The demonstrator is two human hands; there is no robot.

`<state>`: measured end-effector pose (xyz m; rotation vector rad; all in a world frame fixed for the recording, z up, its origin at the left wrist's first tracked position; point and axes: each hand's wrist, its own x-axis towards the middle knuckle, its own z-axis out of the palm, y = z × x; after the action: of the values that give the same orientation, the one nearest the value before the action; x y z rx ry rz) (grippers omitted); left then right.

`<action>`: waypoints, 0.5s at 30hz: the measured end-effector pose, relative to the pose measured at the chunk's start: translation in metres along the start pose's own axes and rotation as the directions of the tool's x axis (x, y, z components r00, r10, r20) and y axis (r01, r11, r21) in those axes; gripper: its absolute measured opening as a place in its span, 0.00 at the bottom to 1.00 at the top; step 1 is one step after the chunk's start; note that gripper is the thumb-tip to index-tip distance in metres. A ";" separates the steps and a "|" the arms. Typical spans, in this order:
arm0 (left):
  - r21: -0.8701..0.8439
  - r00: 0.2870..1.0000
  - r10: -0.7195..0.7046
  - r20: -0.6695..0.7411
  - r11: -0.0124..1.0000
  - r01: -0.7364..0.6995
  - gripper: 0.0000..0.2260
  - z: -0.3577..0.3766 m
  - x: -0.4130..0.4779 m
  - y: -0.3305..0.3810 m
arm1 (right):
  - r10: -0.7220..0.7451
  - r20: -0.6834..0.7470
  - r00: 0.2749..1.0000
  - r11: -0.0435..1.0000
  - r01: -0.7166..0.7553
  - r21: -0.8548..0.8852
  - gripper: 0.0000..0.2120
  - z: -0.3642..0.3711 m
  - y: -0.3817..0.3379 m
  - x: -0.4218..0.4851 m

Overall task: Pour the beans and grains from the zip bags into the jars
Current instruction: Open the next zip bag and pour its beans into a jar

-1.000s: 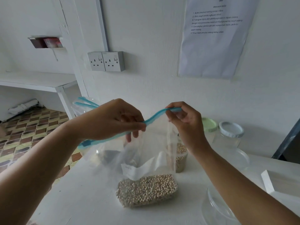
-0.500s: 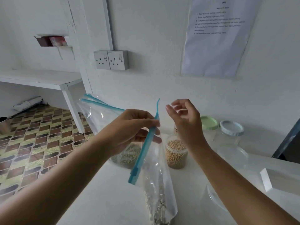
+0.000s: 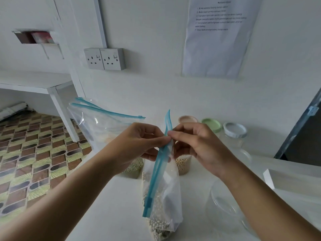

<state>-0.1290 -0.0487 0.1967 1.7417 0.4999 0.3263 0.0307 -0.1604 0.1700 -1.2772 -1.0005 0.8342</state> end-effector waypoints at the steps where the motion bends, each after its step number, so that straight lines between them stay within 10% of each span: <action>1: 0.021 0.999 0.016 -0.042 1.000 -0.015 0.11 0.000 -0.001 -0.002 | -0.007 -0.022 1.000 1.000 0.006 -0.012 0.08 0.001 0.000 0.000; 8: 0.370 0.894 0.195 -0.404 0.928 -0.035 0.11 -0.030 -0.008 -0.008 | -0.101 -0.337 0.936 0.984 0.045 -0.170 0.13 0.000 0.002 0.004; 15: 0.620 0.857 0.311 -0.410 0.784 0.012 0.13 -0.048 -0.020 0.005 | -0.282 -0.218 0.934 0.846 0.135 -0.516 0.08 0.000 -0.009 0.010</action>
<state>-0.1679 -0.0184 0.2130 2.3460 0.9104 0.8208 0.0337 -0.1522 0.1806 -1.6302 -1.1316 0.2039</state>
